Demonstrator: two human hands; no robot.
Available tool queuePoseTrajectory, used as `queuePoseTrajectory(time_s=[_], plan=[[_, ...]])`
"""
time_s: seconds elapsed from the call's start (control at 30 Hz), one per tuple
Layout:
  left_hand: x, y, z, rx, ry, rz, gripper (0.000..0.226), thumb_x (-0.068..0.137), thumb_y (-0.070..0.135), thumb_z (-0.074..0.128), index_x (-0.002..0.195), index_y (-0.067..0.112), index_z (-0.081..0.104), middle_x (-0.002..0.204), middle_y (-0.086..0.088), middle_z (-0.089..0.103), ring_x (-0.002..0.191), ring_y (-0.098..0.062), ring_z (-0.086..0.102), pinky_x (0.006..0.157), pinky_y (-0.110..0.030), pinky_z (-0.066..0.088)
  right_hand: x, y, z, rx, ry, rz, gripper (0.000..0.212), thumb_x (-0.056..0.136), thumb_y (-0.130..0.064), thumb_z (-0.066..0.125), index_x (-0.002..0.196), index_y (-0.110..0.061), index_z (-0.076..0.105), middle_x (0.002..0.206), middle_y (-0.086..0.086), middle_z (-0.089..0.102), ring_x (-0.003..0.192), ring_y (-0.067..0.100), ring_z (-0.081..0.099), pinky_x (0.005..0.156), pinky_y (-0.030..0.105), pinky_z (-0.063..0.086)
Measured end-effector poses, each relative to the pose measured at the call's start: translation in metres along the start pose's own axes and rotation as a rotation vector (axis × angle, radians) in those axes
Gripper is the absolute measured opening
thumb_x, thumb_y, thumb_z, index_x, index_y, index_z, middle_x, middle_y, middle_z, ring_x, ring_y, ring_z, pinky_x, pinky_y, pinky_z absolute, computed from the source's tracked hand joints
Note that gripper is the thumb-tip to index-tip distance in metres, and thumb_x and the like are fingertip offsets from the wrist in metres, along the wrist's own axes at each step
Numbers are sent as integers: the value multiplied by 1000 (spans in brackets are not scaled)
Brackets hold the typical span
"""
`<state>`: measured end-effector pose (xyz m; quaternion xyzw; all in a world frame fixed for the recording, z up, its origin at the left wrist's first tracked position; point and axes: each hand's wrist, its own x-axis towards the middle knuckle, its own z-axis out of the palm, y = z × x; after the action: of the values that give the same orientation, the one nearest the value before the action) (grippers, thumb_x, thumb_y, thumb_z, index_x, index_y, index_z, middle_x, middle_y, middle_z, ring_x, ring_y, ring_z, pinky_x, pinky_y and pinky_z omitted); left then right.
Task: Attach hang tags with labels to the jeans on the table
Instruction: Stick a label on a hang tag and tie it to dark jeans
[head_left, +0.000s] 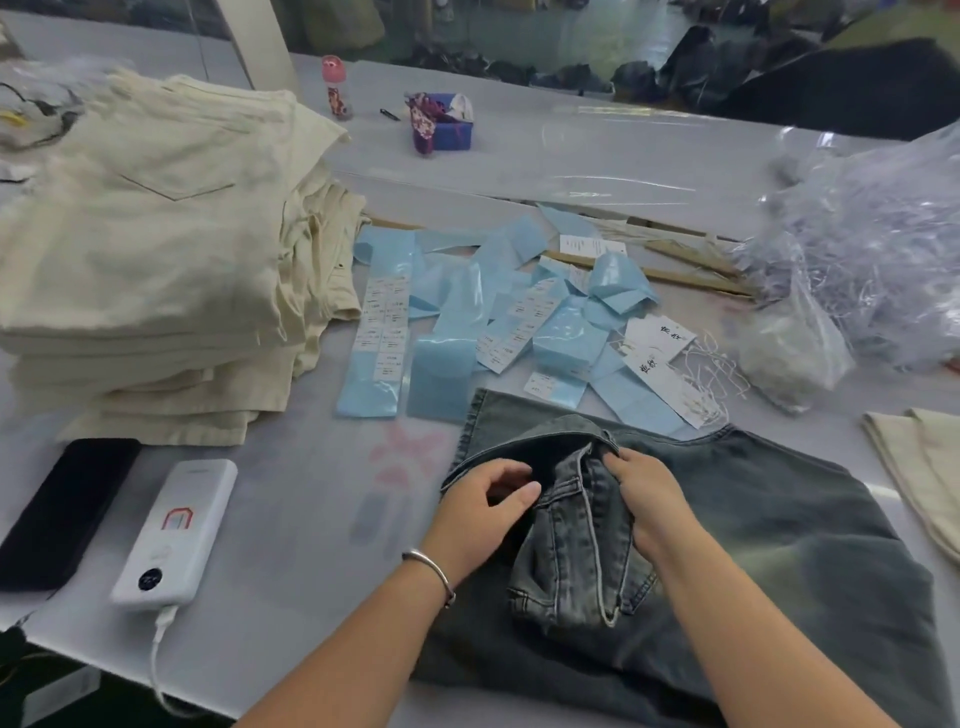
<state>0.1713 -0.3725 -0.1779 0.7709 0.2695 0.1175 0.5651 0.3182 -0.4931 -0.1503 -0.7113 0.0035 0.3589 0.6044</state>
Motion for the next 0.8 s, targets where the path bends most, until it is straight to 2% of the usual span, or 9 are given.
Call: queuePoseTrajectory(time_s=[0.13, 0.3, 0.37, 0.47, 0.63, 0.67, 0.7, 0.73, 0.8], plan=[[20, 17, 12, -14, -83, -135, 93, 70, 75, 58, 142, 18, 43, 138, 11, 46, 130, -10, 43, 111, -30, 32, -3, -4, 6, -300, -50, -81, 27, 99, -23, 52, 87, -7, 71, 76, 8, 74, 65, 21, 69, 57, 27, 52], [39, 23, 14, -32, 27, -37, 27, 86, 23, 71, 111, 13, 65, 101, 4, 71, 93, -12, 65, 89, -26, 51, -4, -16, 15, -428, -89, -113, 50, 97, -46, 49, 86, -1, 68, 80, 16, 72, 74, 25, 67, 76, 42, 54], [38, 18, 8, 17, 12, -17, 25, 88, 11, 66, 112, 15, 66, 96, 4, 71, 88, -10, 65, 79, -15, 48, 4, -26, 11, -377, 34, -71, 49, 96, -52, 47, 91, -9, 70, 86, 11, 73, 81, 28, 69, 78, 38, 54], [30, 6, 0, -27, 10, -82, 21, 88, 3, 58, 93, 20, 69, 79, 4, 70, 73, -10, 62, 68, -20, 47, 17, -35, 1, -445, 189, -77, 54, 97, -51, 44, 99, -2, 66, 95, 18, 65, 79, 27, 61, 61, 33, 45], [14, -4, -2, 7, -9, -39, 19, 80, 16, 47, 78, 23, 65, 71, -7, 66, 67, -25, 59, 69, -42, 50, 26, -31, -4, -403, 238, -196, 57, 99, -44, 46, 94, 11, 63, 94, 25, 61, 90, 34, 60, 73, 39, 48], [13, -4, -2, 8, -17, -37, 20, 82, 15, 48, 79, 25, 64, 70, -4, 65, 67, -20, 58, 70, -41, 49, 27, -29, -4, -397, 228, -207, 57, 98, -45, 46, 79, 7, 61, 73, 27, 56, 71, 37, 58, 87, 31, 42], [13, -4, -2, 22, -27, -41, 21, 85, 12, 49, 82, 26, 64, 70, -1, 65, 67, -17, 58, 70, -40, 49, 27, -26, -5, -401, 207, -222, 56, 97, -47, 47, 64, -2, 53, 60, 19, 48, 57, 30, 50, 57, 35, 38], [12, -5, -3, 51, -37, -43, 22, 86, 10, 51, 86, 27, 64, 71, 0, 66, 69, -17, 60, 72, -38, 49, 28, -23, -5, -419, 187, -242, 54, 97, -47, 47, 57, -11, 42, 55, 6, 37, 52, 20, 36, 56, 32, 19], [11, -8, -5, 138, -31, -25, 22, 85, 11, 55, 96, 27, 66, 78, 2, 70, 76, -18, 64, 77, -38, 52, 30, -15, -8, -477, 166, -271, 53, 97, -47, 46, 55, -20, 31, 46, -6, 33, 44, 12, 30, 50, 30, 22]])
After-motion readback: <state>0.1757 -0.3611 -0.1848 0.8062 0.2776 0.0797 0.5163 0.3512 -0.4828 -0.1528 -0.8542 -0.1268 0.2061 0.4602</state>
